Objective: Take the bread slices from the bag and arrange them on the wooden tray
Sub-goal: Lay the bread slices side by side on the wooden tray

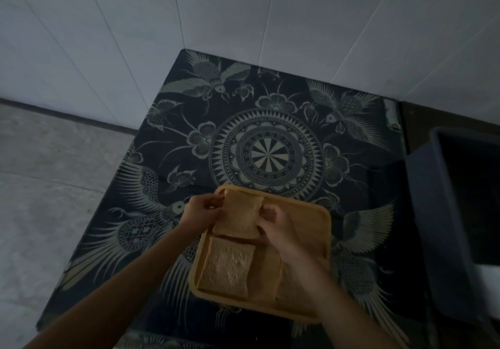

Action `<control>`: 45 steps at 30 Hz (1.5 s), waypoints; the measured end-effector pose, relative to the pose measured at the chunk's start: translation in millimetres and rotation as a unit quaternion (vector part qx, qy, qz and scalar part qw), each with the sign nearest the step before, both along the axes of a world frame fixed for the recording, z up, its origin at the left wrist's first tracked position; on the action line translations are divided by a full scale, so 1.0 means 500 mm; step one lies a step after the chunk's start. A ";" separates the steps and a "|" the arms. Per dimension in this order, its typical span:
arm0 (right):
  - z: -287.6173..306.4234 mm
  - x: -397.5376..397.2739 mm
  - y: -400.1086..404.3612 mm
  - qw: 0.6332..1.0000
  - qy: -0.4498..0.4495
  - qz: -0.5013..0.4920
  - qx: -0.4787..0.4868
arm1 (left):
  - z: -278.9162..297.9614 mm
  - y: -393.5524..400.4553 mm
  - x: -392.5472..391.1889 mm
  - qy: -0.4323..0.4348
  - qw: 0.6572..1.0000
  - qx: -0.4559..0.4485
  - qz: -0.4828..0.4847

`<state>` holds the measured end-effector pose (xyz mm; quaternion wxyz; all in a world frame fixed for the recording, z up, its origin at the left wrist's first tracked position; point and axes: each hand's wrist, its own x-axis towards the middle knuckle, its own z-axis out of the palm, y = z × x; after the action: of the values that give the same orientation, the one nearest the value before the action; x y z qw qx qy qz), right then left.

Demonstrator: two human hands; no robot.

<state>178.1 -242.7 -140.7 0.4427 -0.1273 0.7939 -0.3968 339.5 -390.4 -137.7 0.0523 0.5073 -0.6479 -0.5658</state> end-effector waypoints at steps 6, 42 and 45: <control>-0.027 0.004 -0.006 0.999 0.030 0.000 0.026 | -0.004 -0.005 -0.005 -0.032 0.995 -0.089 -0.032; -0.037 0.114 0.101 0.999 0.016 0.030 0.031 | -0.016 0.091 0.079 -0.116 0.982 -0.133 -0.062; -0.030 0.118 0.103 0.998 0.027 0.042 0.026 | -0.012 0.096 0.078 -0.117 0.983 -0.130 -0.052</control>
<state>237.2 -191.2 -155.6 0.4405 -0.1598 0.8095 -0.3539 378.3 -342.4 -143.6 0.0122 0.5248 -0.7427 -0.4158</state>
